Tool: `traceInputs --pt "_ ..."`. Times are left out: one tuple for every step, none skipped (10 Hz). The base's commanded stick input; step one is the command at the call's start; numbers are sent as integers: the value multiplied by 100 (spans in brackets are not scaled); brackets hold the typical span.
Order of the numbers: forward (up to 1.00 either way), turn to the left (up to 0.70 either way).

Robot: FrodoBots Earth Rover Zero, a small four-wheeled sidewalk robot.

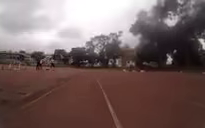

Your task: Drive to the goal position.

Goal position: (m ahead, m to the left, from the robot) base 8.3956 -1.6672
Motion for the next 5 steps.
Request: traceInputs --pt "70 0" --pt "70 0" --pt "70 0" --pt "70 0" --pt "70 0"
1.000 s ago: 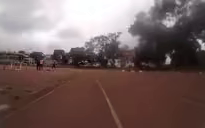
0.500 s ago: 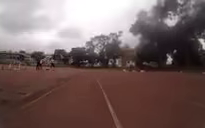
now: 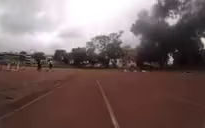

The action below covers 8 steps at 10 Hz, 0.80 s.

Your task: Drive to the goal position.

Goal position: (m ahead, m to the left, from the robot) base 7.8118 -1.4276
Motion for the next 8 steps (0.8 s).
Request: traceInputs --pt "70 5" --pt "70 1" --pt "70 1" --pt "70 3" --pt "70 1" --pt "70 3" --pt "70 7" --pt "70 1"
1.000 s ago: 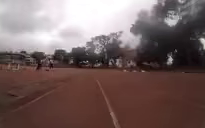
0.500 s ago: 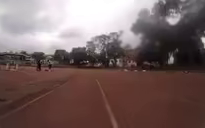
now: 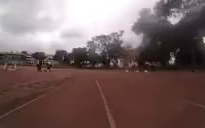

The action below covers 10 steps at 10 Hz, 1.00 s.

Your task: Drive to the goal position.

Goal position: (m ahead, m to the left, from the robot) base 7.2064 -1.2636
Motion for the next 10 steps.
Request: traceInputs --pt "70 2" --pt "70 4" --pt "70 6" --pt "70 8" --pt "70 3" --pt "70 6" --pt "70 9" --pt "70 11" --pt "70 9" --pt "70 5"
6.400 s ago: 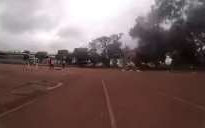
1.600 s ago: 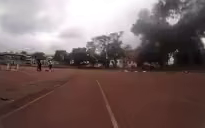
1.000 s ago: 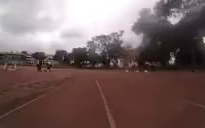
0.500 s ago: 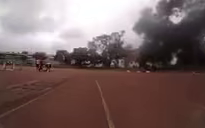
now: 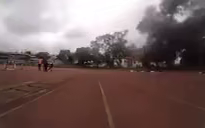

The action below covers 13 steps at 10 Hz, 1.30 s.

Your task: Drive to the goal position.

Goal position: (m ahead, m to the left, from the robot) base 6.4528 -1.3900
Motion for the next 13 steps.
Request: traceInputs --pt "70 1" --pt "70 2" --pt "70 2" --pt "70 1" --pt "70 0" --pt "70 8" --pt "70 2" --pt "0 6" --pt "0 9" --pt "0 30" --pt "0 25" --pt "0 20" --pt "0 16"
